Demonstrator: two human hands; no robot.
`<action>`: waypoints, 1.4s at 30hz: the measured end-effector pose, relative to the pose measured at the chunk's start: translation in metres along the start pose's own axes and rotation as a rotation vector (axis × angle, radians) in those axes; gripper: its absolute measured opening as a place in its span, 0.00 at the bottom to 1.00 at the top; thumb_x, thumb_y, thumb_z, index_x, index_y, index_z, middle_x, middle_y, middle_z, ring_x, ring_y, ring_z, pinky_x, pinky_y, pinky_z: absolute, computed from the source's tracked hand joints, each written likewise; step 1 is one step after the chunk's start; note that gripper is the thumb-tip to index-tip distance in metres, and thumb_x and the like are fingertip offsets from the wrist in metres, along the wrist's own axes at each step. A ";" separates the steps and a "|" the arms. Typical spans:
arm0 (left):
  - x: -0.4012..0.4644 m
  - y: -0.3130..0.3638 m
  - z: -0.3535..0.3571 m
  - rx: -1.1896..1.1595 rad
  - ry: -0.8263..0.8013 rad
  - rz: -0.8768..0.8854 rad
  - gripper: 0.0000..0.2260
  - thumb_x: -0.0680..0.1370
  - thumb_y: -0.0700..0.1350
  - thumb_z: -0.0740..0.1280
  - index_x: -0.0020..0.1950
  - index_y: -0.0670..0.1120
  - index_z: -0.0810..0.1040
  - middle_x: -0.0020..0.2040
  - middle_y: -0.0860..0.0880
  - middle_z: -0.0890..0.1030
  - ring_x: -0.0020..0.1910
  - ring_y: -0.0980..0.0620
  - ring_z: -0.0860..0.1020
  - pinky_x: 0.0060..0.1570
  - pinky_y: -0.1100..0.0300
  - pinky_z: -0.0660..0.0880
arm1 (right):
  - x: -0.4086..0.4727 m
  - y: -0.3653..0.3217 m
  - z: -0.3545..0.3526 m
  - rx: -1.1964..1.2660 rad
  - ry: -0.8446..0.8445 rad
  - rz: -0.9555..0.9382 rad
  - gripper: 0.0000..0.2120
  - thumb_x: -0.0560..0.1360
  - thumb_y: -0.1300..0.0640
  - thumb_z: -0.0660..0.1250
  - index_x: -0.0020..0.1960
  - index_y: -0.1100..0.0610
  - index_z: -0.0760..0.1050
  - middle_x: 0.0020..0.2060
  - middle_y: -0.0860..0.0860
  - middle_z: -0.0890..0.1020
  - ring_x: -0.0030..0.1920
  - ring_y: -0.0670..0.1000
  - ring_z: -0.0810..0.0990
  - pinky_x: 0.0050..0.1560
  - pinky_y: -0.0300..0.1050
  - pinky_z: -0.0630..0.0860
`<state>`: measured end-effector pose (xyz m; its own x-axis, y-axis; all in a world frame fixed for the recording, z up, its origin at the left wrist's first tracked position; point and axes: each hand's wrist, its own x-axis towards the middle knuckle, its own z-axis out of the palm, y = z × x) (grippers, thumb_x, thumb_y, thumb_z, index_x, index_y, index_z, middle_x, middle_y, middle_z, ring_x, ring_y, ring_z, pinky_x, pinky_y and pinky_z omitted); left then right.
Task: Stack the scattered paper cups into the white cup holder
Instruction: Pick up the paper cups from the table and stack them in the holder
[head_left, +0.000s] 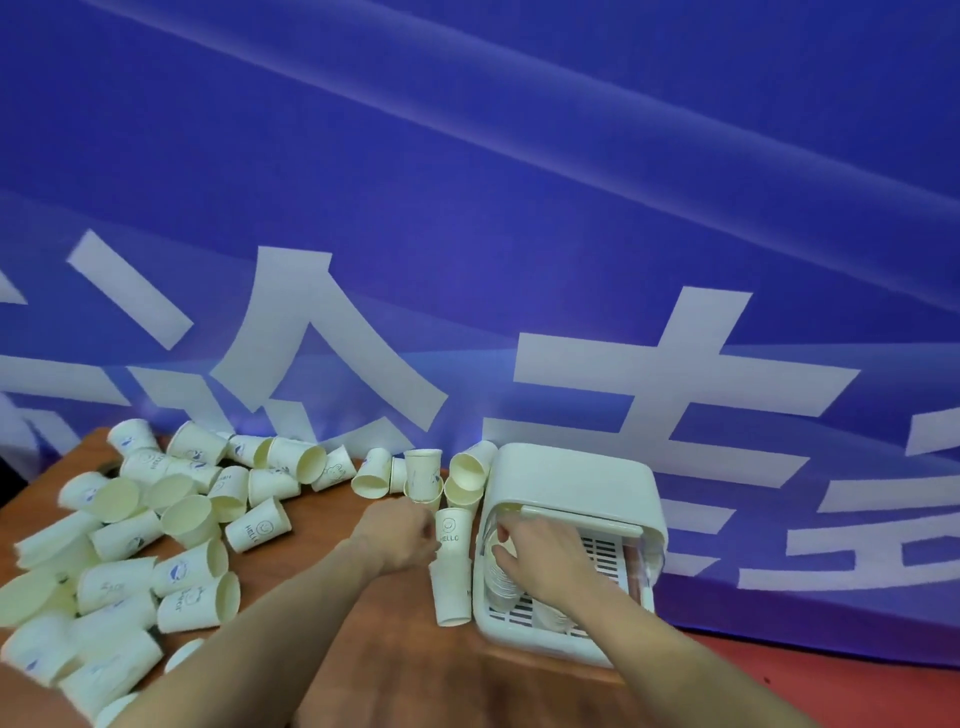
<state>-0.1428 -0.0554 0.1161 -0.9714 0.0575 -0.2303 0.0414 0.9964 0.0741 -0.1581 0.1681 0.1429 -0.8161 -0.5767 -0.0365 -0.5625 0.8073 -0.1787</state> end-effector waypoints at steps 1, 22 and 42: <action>-0.005 -0.008 -0.001 0.004 -0.001 -0.024 0.15 0.76 0.59 0.63 0.54 0.51 0.81 0.52 0.50 0.82 0.51 0.49 0.79 0.49 0.56 0.76 | 0.005 -0.006 0.002 0.012 0.000 -0.014 0.12 0.78 0.47 0.58 0.56 0.52 0.72 0.51 0.53 0.81 0.52 0.58 0.79 0.45 0.48 0.71; -0.078 -0.282 -0.008 0.027 -0.007 -0.491 0.13 0.77 0.56 0.64 0.56 0.51 0.80 0.53 0.51 0.80 0.51 0.50 0.79 0.44 0.58 0.73 | 0.173 -0.192 0.049 0.143 -0.089 -0.088 0.08 0.76 0.47 0.60 0.45 0.50 0.73 0.42 0.48 0.80 0.45 0.53 0.79 0.41 0.46 0.72; -0.002 -0.392 0.085 -0.111 -0.260 -0.391 0.16 0.74 0.62 0.67 0.51 0.52 0.79 0.49 0.51 0.79 0.47 0.50 0.79 0.45 0.57 0.75 | 0.331 -0.246 0.165 0.290 -0.204 0.428 0.15 0.75 0.41 0.66 0.51 0.52 0.80 0.45 0.48 0.82 0.48 0.52 0.80 0.45 0.45 0.76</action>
<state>-0.1377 -0.4413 0.0051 -0.8178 -0.2928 -0.4954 -0.3545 0.9345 0.0331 -0.2677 -0.2421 0.0123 -0.9052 -0.2412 -0.3500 -0.1038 0.9239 -0.3682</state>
